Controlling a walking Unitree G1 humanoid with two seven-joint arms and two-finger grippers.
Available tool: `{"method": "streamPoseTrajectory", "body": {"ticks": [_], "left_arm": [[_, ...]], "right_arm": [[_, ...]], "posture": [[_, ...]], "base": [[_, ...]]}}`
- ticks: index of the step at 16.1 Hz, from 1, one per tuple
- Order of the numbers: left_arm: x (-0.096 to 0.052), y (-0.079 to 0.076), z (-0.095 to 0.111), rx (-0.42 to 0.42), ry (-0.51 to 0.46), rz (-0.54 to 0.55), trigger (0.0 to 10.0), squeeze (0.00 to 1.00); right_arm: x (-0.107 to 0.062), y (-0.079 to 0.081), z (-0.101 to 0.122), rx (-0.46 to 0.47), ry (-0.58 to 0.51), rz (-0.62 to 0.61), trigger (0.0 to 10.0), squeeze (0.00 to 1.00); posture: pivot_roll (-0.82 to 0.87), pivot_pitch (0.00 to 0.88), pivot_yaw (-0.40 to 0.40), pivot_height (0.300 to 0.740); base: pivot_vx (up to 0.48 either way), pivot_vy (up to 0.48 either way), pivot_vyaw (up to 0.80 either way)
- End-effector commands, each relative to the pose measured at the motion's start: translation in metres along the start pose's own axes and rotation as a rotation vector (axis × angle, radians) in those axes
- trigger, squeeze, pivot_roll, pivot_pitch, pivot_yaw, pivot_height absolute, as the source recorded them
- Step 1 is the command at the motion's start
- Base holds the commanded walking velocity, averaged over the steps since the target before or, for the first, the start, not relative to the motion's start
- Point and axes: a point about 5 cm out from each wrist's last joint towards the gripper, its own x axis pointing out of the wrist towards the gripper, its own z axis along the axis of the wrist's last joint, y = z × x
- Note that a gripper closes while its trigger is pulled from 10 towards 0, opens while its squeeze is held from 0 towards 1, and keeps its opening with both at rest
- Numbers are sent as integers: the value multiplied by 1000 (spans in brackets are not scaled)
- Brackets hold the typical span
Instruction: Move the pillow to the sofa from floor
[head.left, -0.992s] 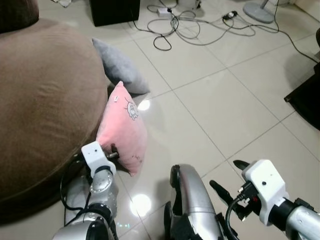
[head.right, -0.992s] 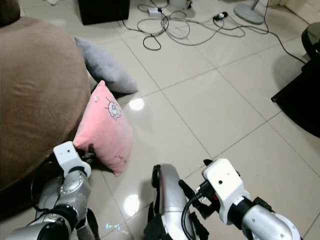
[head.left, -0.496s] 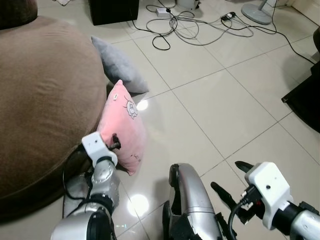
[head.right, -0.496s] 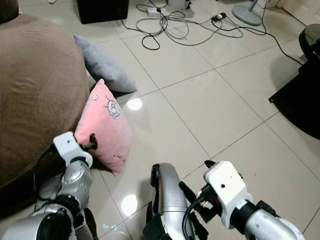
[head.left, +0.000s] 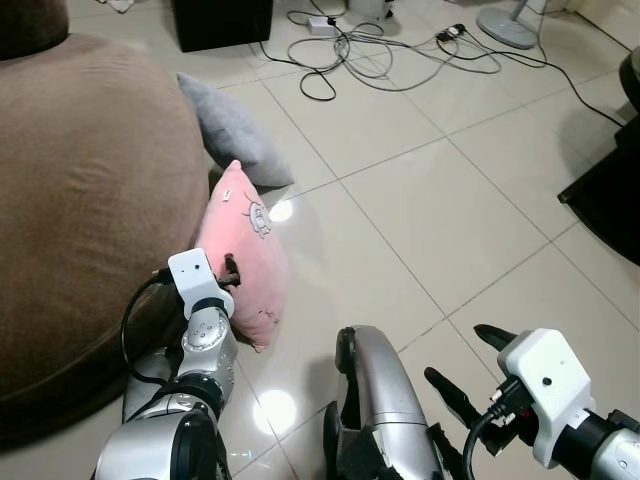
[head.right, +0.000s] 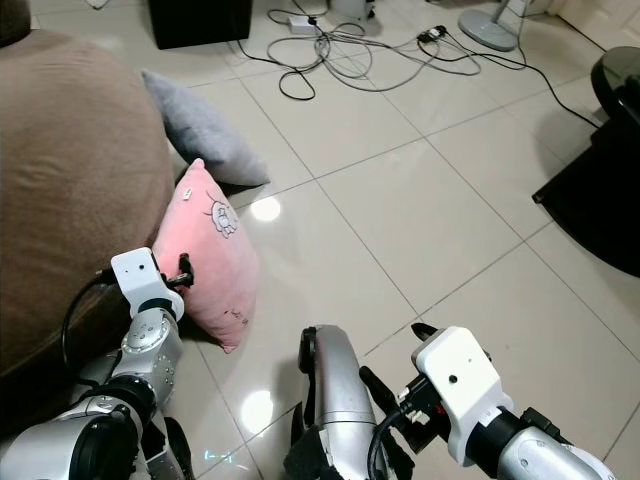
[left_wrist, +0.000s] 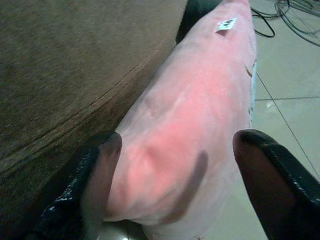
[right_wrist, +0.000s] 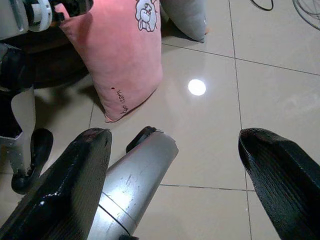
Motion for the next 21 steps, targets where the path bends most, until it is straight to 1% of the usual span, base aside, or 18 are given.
{"method": "streamPoseTrajectory", "body": {"ticks": [1,2,7,9,10,11,12,13,14,17,19,20,21], "left_arm": [[-5,-5,-10,34,42,-14,0,0],[-6,-4,-12,60,49,-21,0,0],[-7,-2,-16,113,57,-30,0,0],[-7,7,-14,133,36,16,0,0],[-7,12,-14,152,27,47,10000,0],[-7,16,-15,163,30,60,10000,0],[-9,22,-19,142,36,57,10000,0],[-11,27,-22,135,42,66,10000,1000],[-14,32,-26,137,51,83,10000,1000],[-17,37,-30,135,59,102,10000,1000],[-23,43,-39,104,88,125,10000,1000],[-26,45,-44,31,113,140,10000,1000],[-26,43,-45,-15,123,134,10000,1000]], "right_arm": [[-5,-2,1,-17,10,-15,10000,0],[-6,-2,0,-18,13,-14,10000,0],[-8,0,0,-18,17,-11,10000,0],[-9,-1,-1,-18,19,-13,10000,0],[-9,-1,-2,-19,22,-14,10000,0],[-10,-1,-2,-19,23,-15,10000,0],[-9,-1,-2,-18,23,-14,10000,0],[-8,-1,-2,-17,22,-13,10000,0],[-8,0,-2,-17,19,-10,10000,0],[-8,0,-2,-17,18,-6,10000,0],[-8,0,-1,-20,17,-3,10000,0],[-8,0,-1,-20,16,0,10000,0],[-8,0,-1,-21,16,2,10000,0]], "posture": [[-464,195,-203,512],[-463,194,-204,512],[-462,195,-206,512],[-462,194,-206,512],[-458,195,-206,512],[-458,195,-206,512],[-454,195,-205,512],[-454,197,-206,512],[-454,197,-207,512],[-451,194,-211,512],[-451,194,-211,512],[-451,194,-211,512],[-453,186,-217,512]], "base": [[0,0,0],[0,0,0],[0,0,0],[0,0,0],[0,0,0],[0,0,0],[0,0,0],[0,0,0],[0,0,0],[0,0,0],[0,0,0],[0,0,0],[0,0,0]]}}
